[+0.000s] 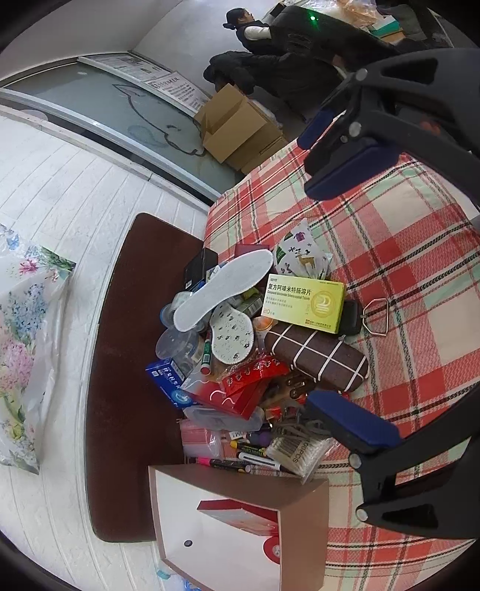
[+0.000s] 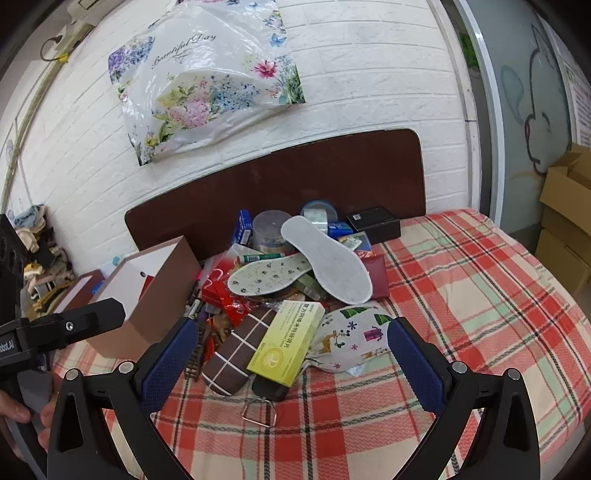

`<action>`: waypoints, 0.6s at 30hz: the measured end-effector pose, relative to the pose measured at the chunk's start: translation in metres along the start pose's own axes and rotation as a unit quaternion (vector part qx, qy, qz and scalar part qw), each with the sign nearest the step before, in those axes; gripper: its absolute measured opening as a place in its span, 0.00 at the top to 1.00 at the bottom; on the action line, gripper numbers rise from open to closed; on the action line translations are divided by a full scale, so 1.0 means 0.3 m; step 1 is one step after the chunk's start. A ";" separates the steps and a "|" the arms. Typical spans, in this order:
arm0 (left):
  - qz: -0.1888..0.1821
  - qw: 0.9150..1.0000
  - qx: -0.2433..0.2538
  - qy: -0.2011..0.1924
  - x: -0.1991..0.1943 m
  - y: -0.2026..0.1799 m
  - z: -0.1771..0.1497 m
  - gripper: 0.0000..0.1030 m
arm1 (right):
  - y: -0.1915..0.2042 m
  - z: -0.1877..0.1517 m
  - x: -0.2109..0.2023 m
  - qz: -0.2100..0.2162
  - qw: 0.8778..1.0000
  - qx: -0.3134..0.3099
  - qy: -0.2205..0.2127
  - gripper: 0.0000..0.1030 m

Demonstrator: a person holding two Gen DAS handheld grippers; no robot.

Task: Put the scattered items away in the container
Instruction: 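Move the right gripper back over the pile toward the yellow medicine box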

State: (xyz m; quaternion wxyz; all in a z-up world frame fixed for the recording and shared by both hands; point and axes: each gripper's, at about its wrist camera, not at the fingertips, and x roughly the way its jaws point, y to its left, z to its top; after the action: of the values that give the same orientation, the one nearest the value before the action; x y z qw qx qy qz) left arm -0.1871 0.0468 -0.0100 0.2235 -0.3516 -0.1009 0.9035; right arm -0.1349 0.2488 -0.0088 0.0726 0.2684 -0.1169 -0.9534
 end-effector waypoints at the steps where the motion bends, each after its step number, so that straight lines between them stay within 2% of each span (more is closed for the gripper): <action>1: 0.000 1.000 0.002 0.003 0.013 -0.002 -0.006 0.00 | -0.011 -0.004 0.011 0.003 1.000 0.006 0.004 0.01; 8: -0.003 1.000 0.001 0.028 0.107 0.021 -0.070 0.00 | -0.070 -0.035 0.069 0.031 0.998 0.042 0.027 0.01; 11: 0.003 1.000 0.003 0.027 0.136 0.038 -0.099 0.00 | -0.093 -0.050 0.090 0.043 0.997 0.061 0.035 0.01; 18: 0.002 0.999 0.014 0.052 0.217 0.057 -0.152 0.00 | -0.106 -0.090 0.161 0.058 0.994 0.069 0.061 0.01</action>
State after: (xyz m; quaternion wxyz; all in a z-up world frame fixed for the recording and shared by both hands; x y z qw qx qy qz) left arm -0.2041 0.0638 -0.0877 0.2311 -0.3949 -0.0762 0.8859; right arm -0.1638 0.2648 -0.0635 0.1163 0.3231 -0.1930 -0.9191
